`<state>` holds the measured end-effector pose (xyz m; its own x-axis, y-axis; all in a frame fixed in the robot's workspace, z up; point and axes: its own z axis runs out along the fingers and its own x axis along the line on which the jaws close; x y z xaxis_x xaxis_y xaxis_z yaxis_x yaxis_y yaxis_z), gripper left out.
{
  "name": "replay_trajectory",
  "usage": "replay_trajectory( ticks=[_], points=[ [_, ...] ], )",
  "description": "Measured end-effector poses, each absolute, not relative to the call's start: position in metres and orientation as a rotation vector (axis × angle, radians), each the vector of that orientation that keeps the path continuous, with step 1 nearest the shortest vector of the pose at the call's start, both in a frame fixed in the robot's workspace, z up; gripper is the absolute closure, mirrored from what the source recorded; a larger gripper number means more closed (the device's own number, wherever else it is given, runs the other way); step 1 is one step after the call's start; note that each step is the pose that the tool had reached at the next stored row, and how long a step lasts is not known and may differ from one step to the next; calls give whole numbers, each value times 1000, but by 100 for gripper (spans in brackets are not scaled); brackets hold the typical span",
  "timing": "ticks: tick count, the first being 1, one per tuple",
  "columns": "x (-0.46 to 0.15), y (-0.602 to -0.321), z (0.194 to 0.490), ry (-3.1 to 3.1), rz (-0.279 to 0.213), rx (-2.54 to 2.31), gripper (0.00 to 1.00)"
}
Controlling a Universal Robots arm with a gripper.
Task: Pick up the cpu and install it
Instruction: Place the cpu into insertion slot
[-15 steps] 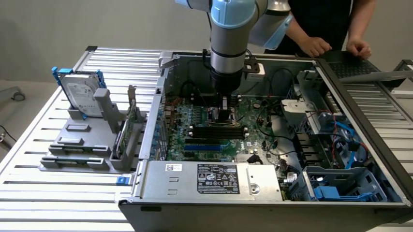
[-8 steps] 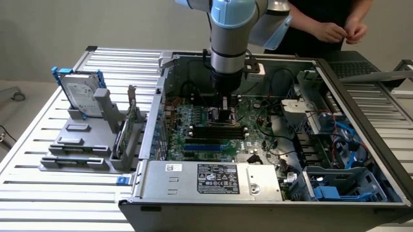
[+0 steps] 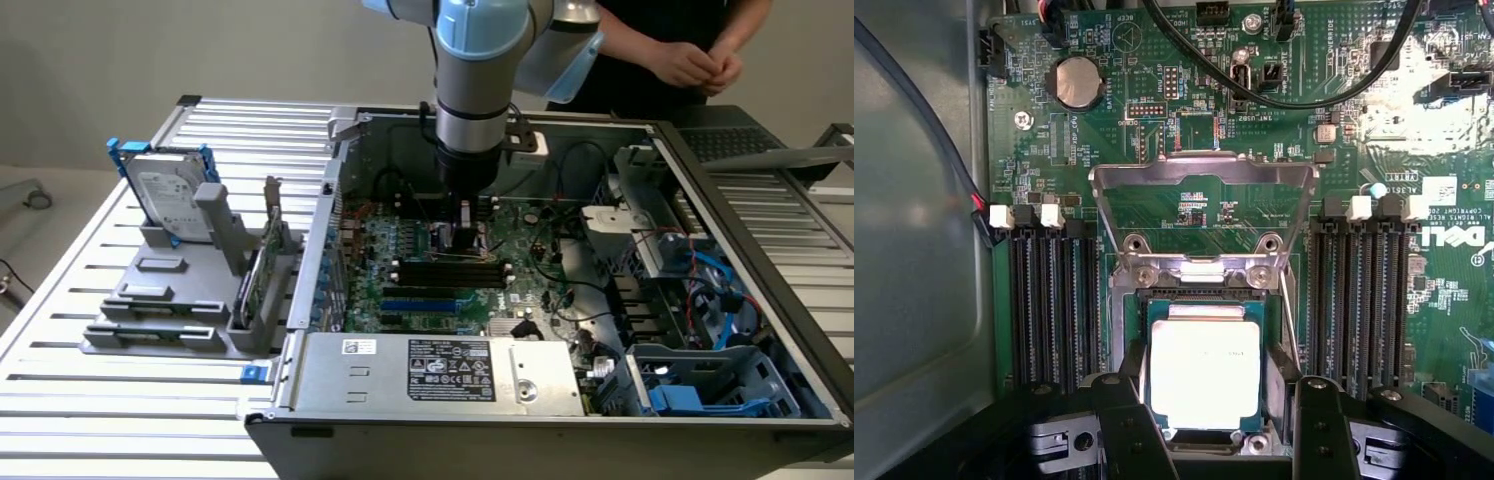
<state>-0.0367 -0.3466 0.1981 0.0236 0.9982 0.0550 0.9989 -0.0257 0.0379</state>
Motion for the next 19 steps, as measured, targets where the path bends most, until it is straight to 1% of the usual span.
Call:
replay_trajectory(
  ticks=[14,15,17,18,19],
  points=[
    [-37,-346,197,-2185,-104,-2240,45],
    [-37,-346,197,-2185,-104,-2240,44],
    [-37,-346,197,-2185,-104,-2240,44],
    [-37,-346,196,-2185,-104,-2240,38],
    [-37,-346,196,-2185,-104,-2240,38]
  ],
)
